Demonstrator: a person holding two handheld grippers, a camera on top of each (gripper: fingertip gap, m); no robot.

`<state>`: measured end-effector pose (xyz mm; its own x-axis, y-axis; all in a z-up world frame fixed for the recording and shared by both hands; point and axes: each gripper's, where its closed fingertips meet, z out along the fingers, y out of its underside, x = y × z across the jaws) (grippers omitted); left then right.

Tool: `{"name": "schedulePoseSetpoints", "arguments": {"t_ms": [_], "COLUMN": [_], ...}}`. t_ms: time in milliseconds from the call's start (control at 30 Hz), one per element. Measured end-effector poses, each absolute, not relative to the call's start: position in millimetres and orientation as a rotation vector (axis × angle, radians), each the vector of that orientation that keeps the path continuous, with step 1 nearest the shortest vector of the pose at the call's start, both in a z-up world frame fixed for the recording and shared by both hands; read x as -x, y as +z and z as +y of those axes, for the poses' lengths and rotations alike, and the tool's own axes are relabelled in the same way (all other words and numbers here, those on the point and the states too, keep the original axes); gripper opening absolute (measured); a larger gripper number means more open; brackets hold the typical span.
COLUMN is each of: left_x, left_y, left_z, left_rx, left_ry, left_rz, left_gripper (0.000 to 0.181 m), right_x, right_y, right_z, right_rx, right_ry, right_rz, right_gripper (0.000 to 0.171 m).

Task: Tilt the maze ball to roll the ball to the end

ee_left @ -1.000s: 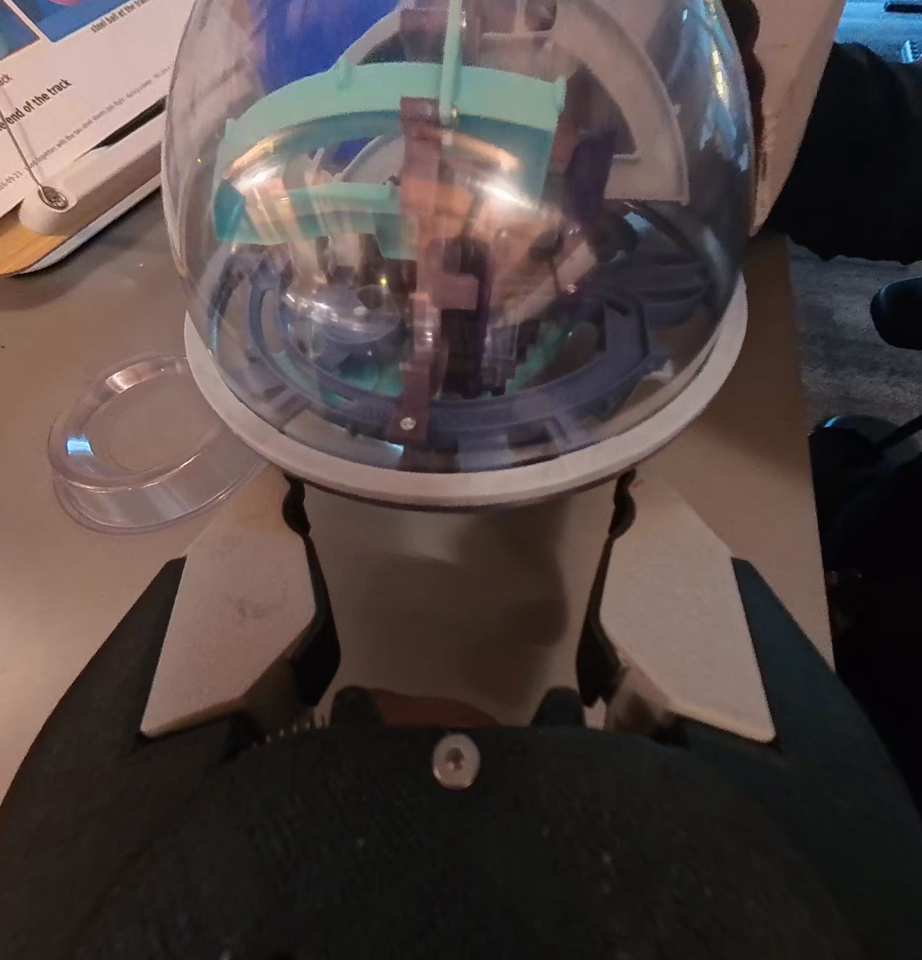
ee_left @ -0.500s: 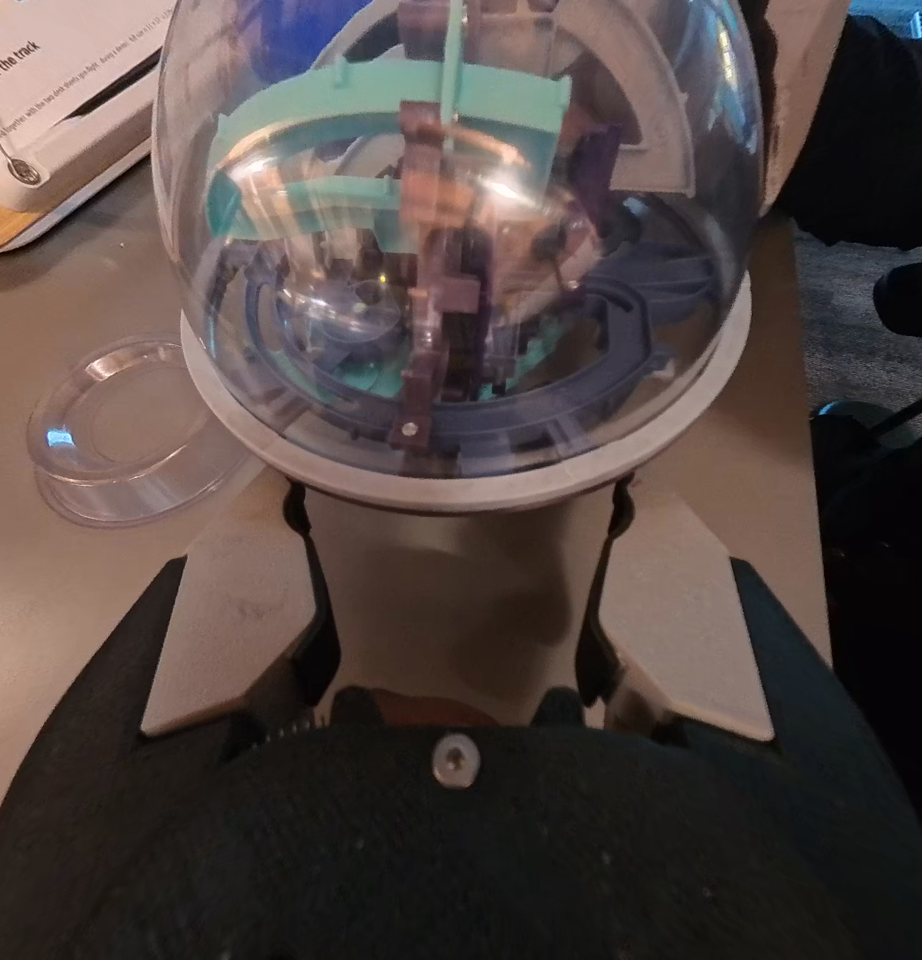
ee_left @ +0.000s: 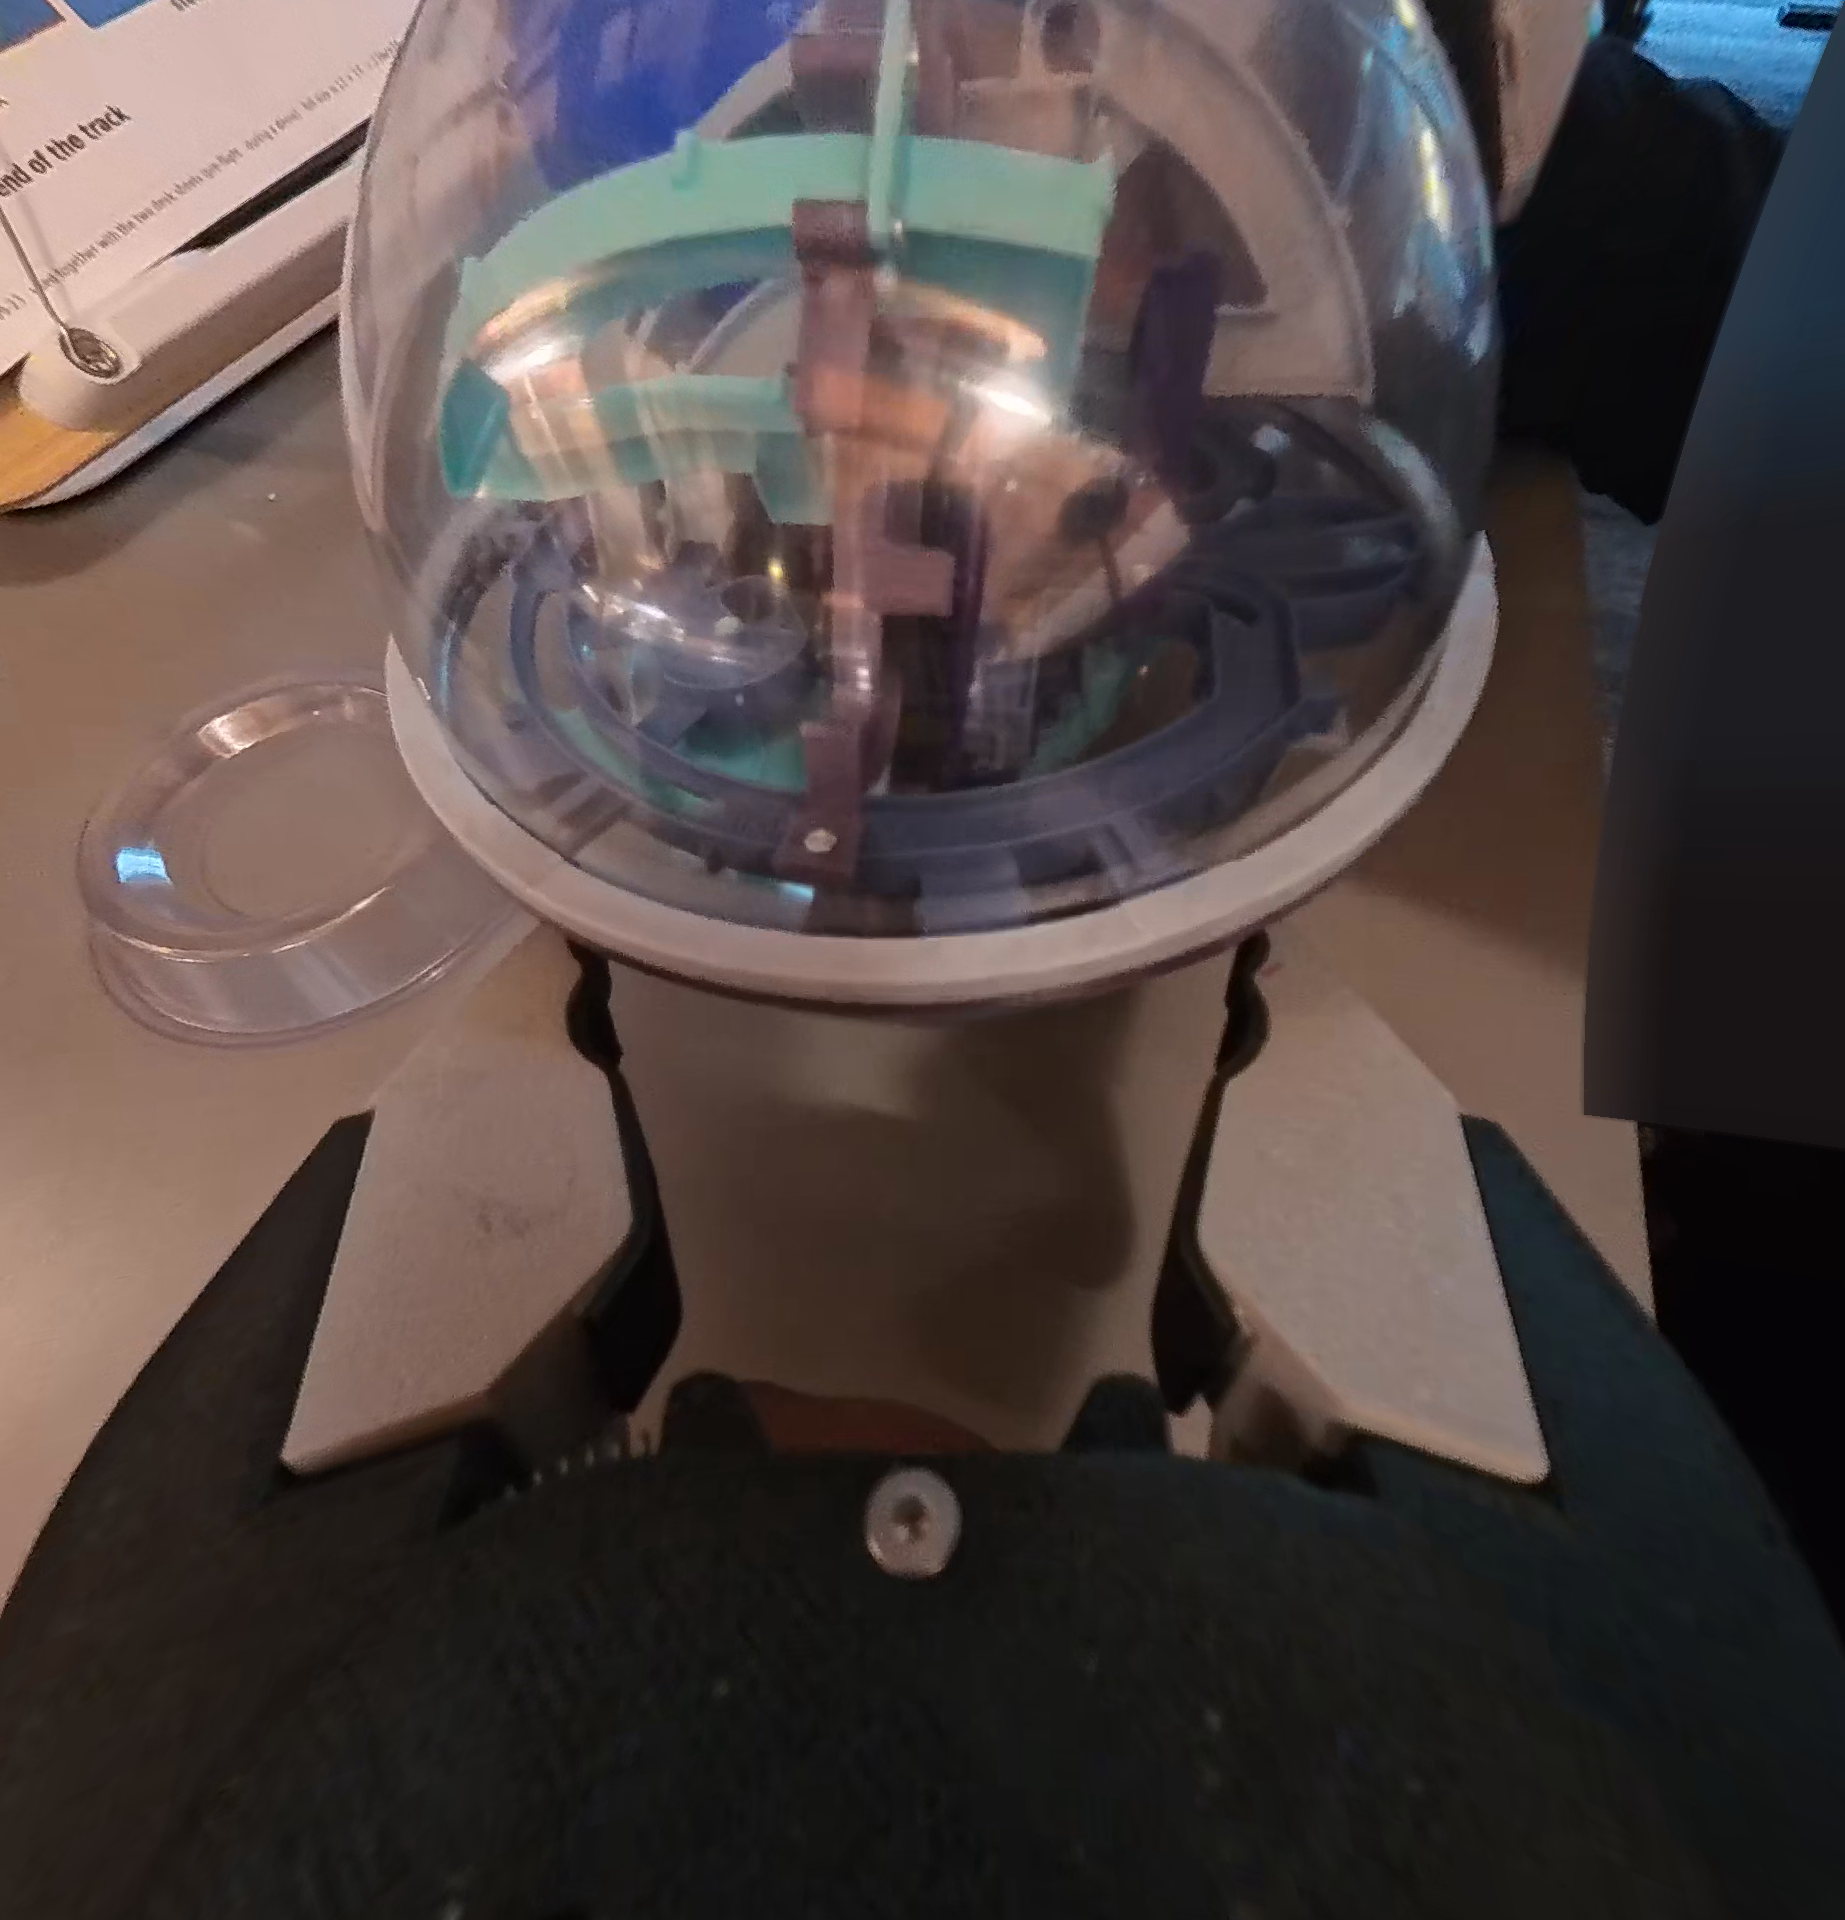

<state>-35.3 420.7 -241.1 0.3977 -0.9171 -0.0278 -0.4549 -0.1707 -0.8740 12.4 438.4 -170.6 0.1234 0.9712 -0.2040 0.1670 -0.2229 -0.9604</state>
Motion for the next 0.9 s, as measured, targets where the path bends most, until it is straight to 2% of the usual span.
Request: {"name": "schedulePoseSetpoints", "arguments": {"t_ms": [67, 133, 333, 567, 900], "left_x": [35, 35, 38, 38, 40], "left_y": [-243, -241, -236, -236, -229], "left_z": [419, 419, 420, 419, 420], "left_rx": [1.792, 1.786, 1.789, 1.796, 1.76], "left_ry": [-0.67, -0.682, -0.746, -0.771, -0.783], "left_rz": [1.211, 1.203, 1.151, 1.158, 1.119], "left_gripper": [0.117, 0.116, 0.116, 0.117, 0.119], "right_x": [-16, -17, -7, -7, -5], "right_y": [-168, -170, -192, -205, -206], "right_z": [437, 436, 426, 430, 431], "right_rx": [1.535, 1.529, 1.487, 1.459, 1.49], "right_ry": [1.228, 1.235, 1.056, 0.829, 0.872], "right_rz": [-1.154, -1.174, -1.353, -1.435, -1.416], "right_gripper": [0.125, 0.127, 0.156, 0.152, 0.152]}}
